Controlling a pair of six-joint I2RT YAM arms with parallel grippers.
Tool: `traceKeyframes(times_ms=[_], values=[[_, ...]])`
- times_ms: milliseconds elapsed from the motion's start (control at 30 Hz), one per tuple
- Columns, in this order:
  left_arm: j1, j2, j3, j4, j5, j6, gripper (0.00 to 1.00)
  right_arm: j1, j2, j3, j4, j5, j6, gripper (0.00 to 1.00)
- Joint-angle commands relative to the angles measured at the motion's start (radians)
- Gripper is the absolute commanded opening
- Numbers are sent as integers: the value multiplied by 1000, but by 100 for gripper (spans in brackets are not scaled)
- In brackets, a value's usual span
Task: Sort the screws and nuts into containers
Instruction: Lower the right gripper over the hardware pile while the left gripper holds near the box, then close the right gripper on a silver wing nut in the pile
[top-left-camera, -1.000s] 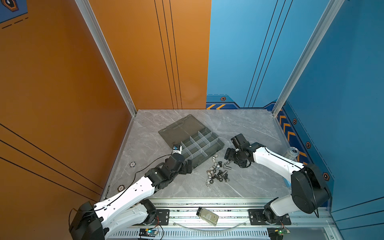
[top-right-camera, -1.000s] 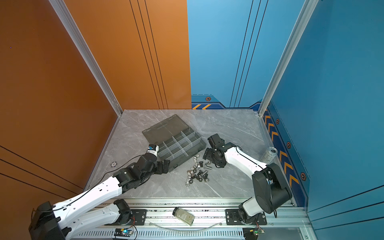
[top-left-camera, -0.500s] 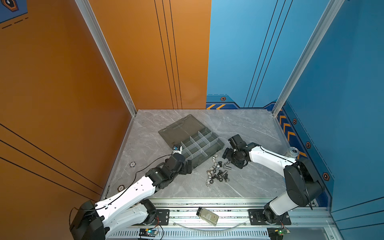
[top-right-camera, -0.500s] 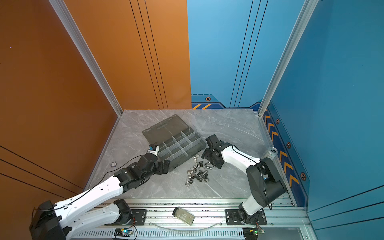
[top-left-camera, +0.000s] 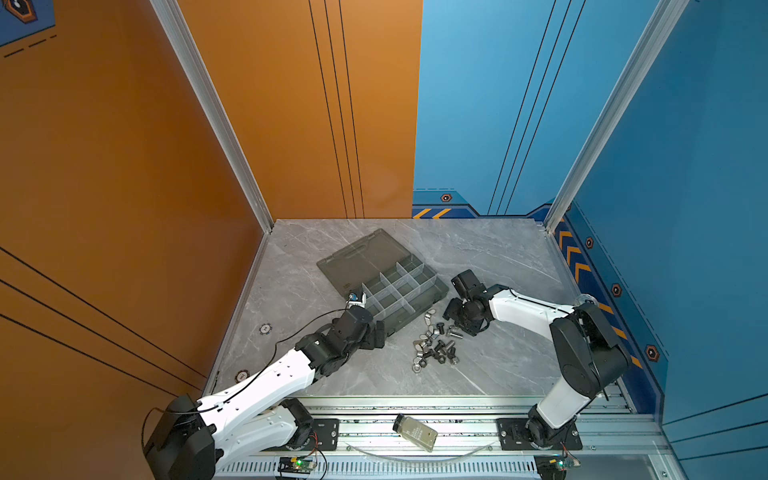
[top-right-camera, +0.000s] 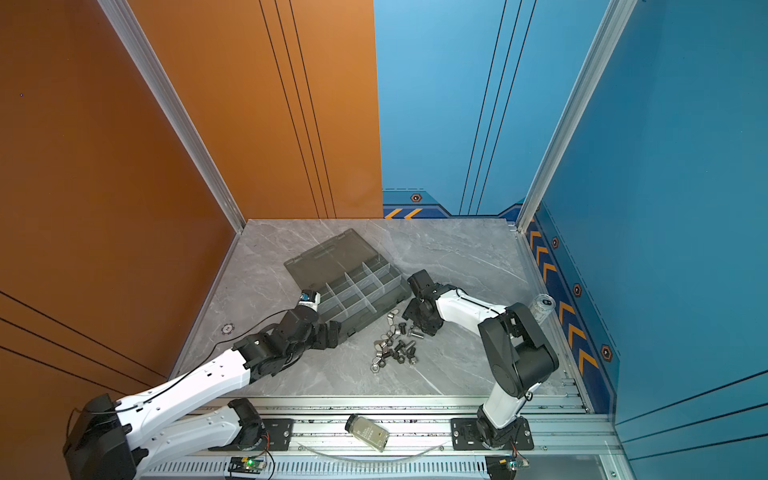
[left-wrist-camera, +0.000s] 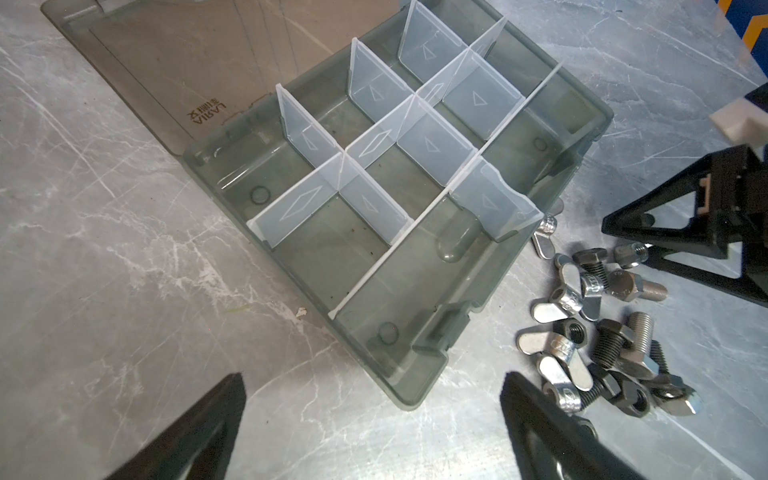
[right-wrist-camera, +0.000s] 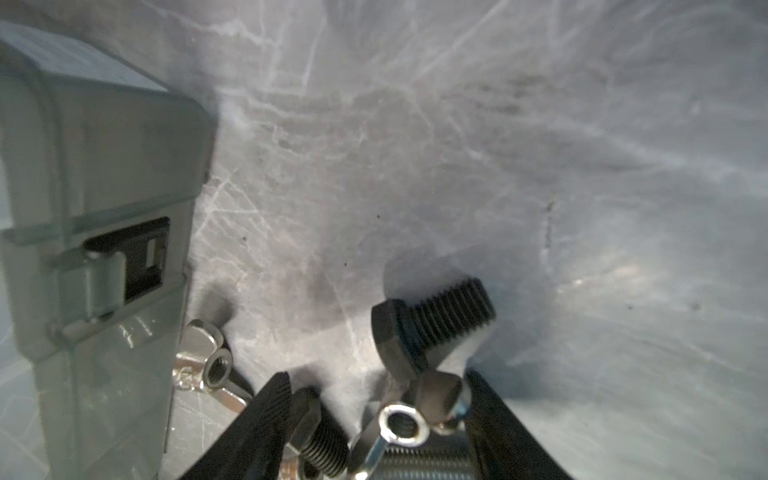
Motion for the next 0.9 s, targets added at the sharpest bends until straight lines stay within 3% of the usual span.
traceKeyframes(times_ms=[0, 200, 400, 867], values=[[8, 2, 31, 11, 12, 10, 98, 10, 32, 17, 3, -10, -3, 66], [10, 5, 31, 12, 11, 6, 98, 18, 36, 23, -20, 13, -19, 65], [9, 12, 32, 14, 16, -1, 98, 18, 63, 60, -69, 54, -85, 56], [10, 9, 27, 13, 12, -5, 98, 45, 90, 111, -209, 140, -154, 53]])
